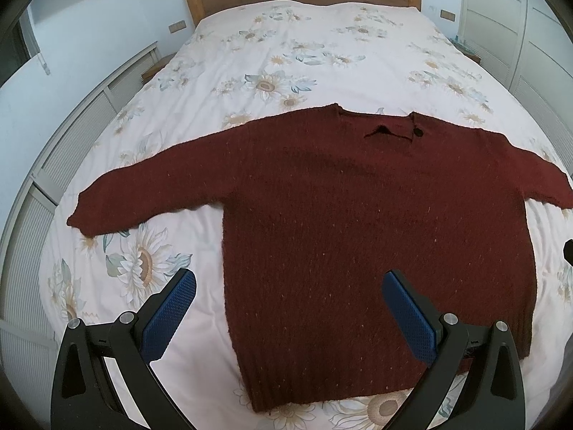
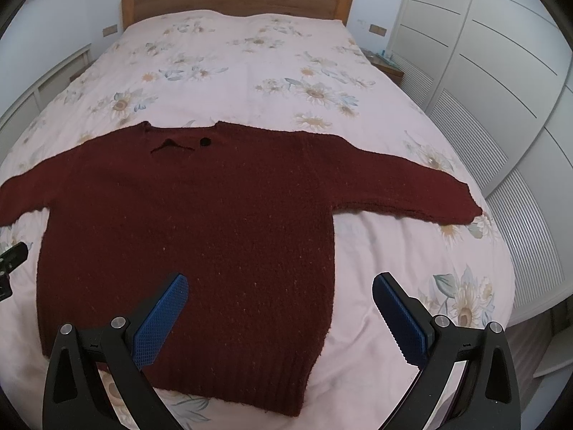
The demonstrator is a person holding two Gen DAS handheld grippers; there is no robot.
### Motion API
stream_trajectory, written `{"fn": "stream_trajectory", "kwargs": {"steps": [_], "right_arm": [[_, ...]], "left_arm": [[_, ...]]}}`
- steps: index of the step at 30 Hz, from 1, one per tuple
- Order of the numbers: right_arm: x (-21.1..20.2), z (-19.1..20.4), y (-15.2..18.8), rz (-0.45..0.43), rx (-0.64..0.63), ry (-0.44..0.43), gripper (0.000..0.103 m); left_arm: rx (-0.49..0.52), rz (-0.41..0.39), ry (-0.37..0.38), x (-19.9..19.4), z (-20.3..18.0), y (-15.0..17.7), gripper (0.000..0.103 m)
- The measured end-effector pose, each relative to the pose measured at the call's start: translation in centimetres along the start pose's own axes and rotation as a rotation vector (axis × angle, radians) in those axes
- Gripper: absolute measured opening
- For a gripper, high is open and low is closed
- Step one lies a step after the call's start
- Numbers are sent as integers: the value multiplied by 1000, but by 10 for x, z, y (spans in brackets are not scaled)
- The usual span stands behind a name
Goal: Fold small clothes
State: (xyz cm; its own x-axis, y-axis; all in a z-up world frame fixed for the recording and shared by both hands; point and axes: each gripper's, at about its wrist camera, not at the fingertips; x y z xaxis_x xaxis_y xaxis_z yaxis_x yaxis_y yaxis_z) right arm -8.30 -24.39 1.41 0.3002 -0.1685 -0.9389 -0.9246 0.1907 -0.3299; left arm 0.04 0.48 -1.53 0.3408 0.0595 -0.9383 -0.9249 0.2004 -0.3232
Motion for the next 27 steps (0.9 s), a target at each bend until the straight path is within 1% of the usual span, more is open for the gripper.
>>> {"fn": "stream_trajectory", "kwargs": {"steps": [3, 15, 27], "right_arm": [[1, 0, 0, 0, -2, 13, 103], [-2, -1, -1, 0, -8, -1, 103], [-4, -1, -4, -1, -20, 6, 103]], "left_arm": [[3, 1, 0, 1, -1, 0, 102], [4, 5, 0, 5, 1, 1, 102], [5, 5, -2, 5, 0, 0, 102]]}}
Point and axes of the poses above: each gripper's, at about its wrist camera, not at the fingertips, and x roughly the way its jaws point, z to its left, y to its underside, and after that the axes turned 13 degrees about z, right-handed
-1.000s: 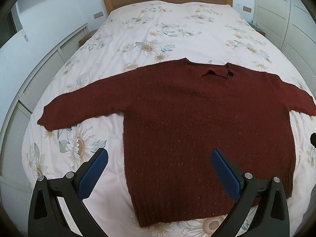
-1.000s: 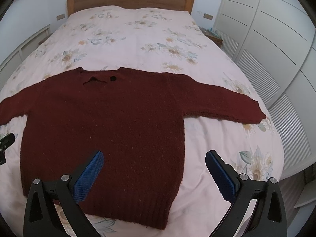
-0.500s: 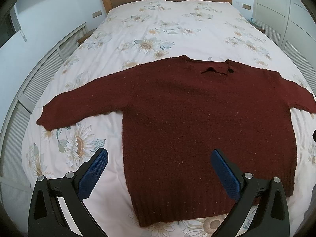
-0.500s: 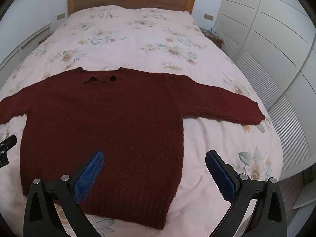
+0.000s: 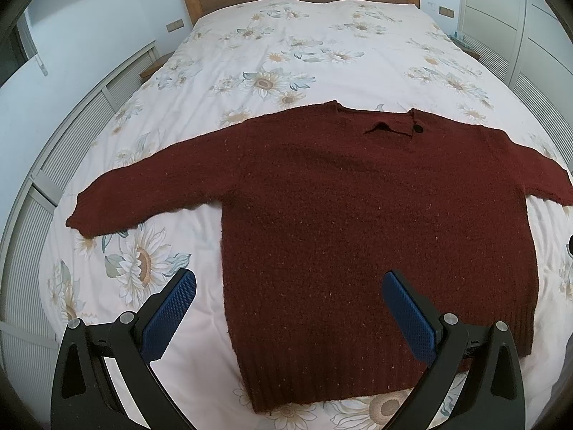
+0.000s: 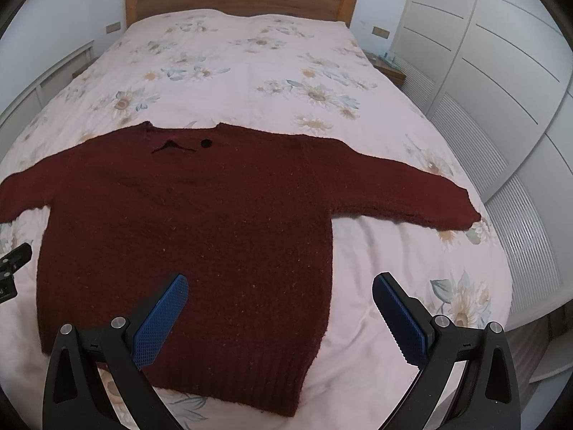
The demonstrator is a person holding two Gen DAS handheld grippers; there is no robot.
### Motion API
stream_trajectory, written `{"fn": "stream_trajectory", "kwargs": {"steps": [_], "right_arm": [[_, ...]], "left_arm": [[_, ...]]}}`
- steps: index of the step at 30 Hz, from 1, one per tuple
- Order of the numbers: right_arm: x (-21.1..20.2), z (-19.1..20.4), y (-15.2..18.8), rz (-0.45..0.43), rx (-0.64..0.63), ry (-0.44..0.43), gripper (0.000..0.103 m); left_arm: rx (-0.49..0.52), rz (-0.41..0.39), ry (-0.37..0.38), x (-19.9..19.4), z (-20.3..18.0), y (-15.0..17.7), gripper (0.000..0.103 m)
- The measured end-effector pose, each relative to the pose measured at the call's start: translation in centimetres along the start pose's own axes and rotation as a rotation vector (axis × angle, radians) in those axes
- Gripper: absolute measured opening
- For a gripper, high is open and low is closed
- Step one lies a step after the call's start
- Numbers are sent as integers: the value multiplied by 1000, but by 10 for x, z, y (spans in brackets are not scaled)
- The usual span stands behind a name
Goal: Fold small clothes
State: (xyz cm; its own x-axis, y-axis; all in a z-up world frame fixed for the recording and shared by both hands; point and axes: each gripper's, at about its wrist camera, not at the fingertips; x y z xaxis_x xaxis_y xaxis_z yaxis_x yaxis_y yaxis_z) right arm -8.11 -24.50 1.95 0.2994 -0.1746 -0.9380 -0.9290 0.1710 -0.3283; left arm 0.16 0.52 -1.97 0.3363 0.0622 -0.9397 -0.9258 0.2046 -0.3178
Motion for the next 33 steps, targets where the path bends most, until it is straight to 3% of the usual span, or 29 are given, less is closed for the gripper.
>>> {"fn": "stream_trajectory", "kwargs": {"steps": [26, 33], "right_arm": [[7, -2, 0, 7, -1, -1, 103], [26, -37, -12, 0, 36, -11, 103]], "left_arm": [[10, 4, -4, 2, 0, -4, 102], [86, -28, -20, 6, -1, -22, 102]]}}
Point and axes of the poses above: each gripper's, at about its wrist camera, not at the fingertips, and x roughly the way its jaws point, z to its left, y to its underside, and after that the axes turned 13 degrees about z, right-handed
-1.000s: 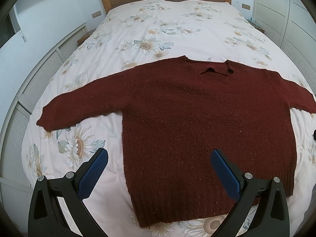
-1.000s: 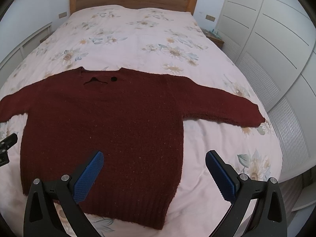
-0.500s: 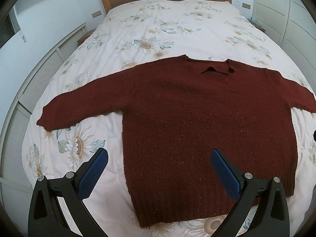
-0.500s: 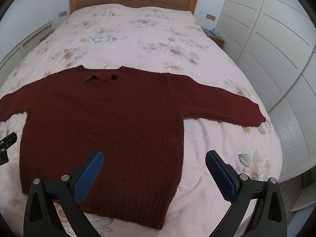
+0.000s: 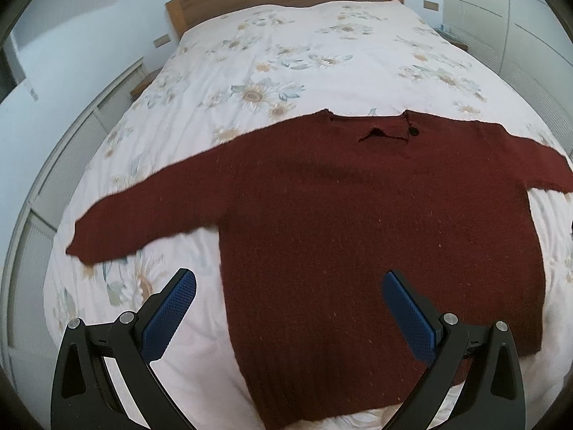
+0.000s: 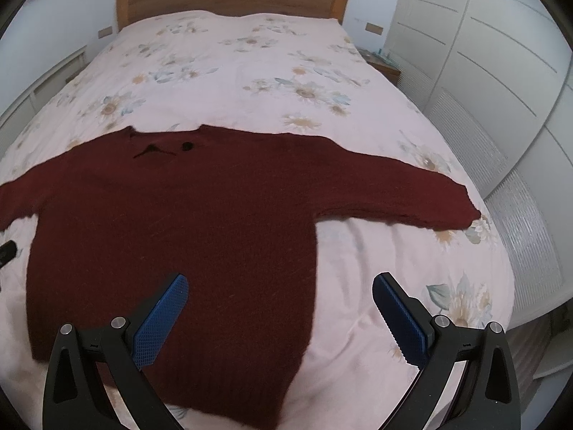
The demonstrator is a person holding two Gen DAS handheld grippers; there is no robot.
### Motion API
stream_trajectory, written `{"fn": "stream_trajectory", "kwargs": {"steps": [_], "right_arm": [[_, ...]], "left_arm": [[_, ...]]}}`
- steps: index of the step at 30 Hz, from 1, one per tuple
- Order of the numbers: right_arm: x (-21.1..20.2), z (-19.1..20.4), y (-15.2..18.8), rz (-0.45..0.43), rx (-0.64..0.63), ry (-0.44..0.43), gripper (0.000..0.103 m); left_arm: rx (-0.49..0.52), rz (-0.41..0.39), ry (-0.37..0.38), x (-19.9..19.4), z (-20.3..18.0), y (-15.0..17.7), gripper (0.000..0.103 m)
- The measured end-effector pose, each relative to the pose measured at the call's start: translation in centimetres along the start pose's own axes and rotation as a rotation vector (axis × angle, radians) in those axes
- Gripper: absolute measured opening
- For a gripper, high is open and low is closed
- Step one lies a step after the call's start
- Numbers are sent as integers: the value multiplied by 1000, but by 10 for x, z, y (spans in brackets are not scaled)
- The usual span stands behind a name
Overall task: Fold small clothes
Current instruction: 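Grasp the sweater cuff with the right gripper and lift it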
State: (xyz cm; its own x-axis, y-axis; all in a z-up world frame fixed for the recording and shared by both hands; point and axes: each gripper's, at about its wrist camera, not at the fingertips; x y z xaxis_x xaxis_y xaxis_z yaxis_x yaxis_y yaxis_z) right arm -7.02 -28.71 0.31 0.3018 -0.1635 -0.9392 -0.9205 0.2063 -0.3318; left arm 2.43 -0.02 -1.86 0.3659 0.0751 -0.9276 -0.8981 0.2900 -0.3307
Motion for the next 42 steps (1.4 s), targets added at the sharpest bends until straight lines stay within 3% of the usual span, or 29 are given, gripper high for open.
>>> {"fn": "stream_trajectory", "kwargs": {"steps": [5, 12, 17, 23, 28, 29, 32, 35, 36, 39, 42], "right_arm": [[27, -55, -22, 1, 81, -32, 103], [90, -181, -65, 63, 333, -92, 103], [138, -259, -87, 124, 488, -65, 103], [186, -316, -97, 188, 619, -57, 103], [219, -337, -97, 238, 702, -95, 102], [226, -342, -97, 253, 726, -109, 99], [234, -348, -95, 272, 760, -112, 79], [230, -351, -96, 261, 760, -120, 38], [228, -352, -96, 248, 760, -140, 20], [222, -357, -96, 235, 767, -192, 14], [205, -352, -102, 203, 722, -181, 14]], "left_arm": [[37, 3, -13, 12, -1, -19, 102], [28, 63, 4, 46, 2, -41, 102], [6, 119, -13, 73, 8, -50, 102], [-14, 159, -7, 95, 20, -53, 102], [-48, 192, 12, 108, 32, -53, 102], [-52, 203, 14, 109, 32, -53, 102], [-60, 221, -3, 114, 35, -50, 102], [-59, 220, -11, 116, 39, -49, 102], [-60, 220, -11, 116, 40, -48, 102], [-73, 223, -6, 117, 44, -47, 102], [-96, 217, 36, 113, 51, -42, 102]]}}
Point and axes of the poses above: each gripper's, at about its wrist camera, not at the fingertips, and x roughly the way its jaws point, z to its left, y to its underside, and after that the axes turned 13 degrees about z, right-handed
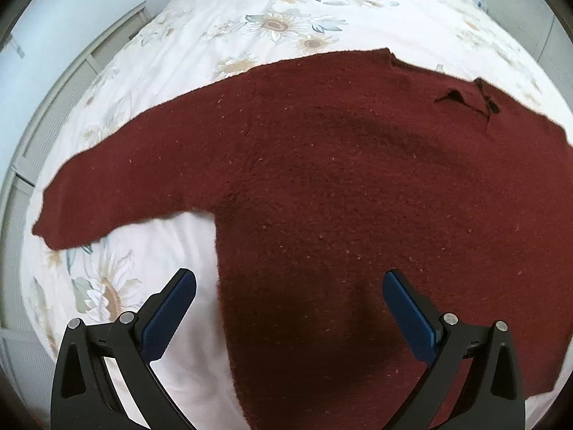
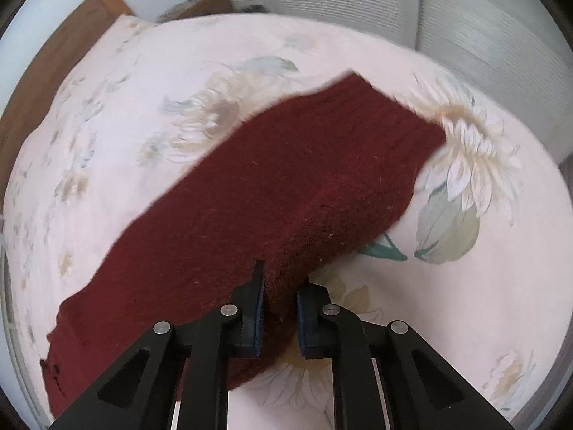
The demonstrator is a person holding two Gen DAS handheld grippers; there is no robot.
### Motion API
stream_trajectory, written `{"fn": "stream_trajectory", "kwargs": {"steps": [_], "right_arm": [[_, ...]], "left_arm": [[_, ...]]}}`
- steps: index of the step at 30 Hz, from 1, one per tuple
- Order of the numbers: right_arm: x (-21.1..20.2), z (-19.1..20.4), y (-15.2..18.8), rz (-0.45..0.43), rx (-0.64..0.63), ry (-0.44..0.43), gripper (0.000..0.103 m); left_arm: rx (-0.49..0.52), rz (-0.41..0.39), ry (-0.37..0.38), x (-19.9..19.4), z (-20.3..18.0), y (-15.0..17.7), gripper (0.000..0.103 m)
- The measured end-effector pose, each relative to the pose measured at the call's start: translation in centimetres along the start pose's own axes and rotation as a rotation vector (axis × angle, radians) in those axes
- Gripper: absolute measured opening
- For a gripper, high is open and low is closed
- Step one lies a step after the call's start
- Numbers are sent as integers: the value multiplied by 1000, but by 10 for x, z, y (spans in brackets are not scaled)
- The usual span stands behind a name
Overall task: Fold small clothes
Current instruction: 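Grasp the sweater cuff with the right gripper and lift it, then carry the sleeve across the sweater body and release it with the right gripper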
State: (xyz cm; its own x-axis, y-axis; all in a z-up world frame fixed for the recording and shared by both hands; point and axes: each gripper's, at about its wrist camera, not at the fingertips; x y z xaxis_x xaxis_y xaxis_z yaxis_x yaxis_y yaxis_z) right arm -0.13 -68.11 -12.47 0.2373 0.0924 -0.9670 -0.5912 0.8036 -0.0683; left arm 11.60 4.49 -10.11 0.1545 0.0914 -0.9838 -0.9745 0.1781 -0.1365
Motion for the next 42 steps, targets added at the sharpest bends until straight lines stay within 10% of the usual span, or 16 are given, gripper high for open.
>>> {"fn": "stream_trajectory", "kwargs": {"steps": [18, 32, 42], "right_arm": [[-129, 213, 96, -183, -459, -170, 12], [-69, 387, 225, -3, -780, -251, 12], [36, 403, 311, 165, -935, -34, 14]], "left_arm": [[-34, -50, 61, -22, 30, 1, 102], [-6, -82, 67, -26, 49, -19, 102], [11, -26, 62, -8, 45, -25, 102]]}}
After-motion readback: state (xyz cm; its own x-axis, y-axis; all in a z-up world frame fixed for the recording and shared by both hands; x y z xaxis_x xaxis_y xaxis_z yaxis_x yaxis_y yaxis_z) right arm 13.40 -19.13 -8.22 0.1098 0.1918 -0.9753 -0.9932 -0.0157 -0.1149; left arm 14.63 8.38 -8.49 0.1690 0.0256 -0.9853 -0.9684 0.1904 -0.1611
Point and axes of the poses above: each gripper's, at about its wrist camera, not at the fingertips, and x roughly the way its jaws point, z to its left, y to its underside, and after that the axes turned 13 degrees about z, right-handed
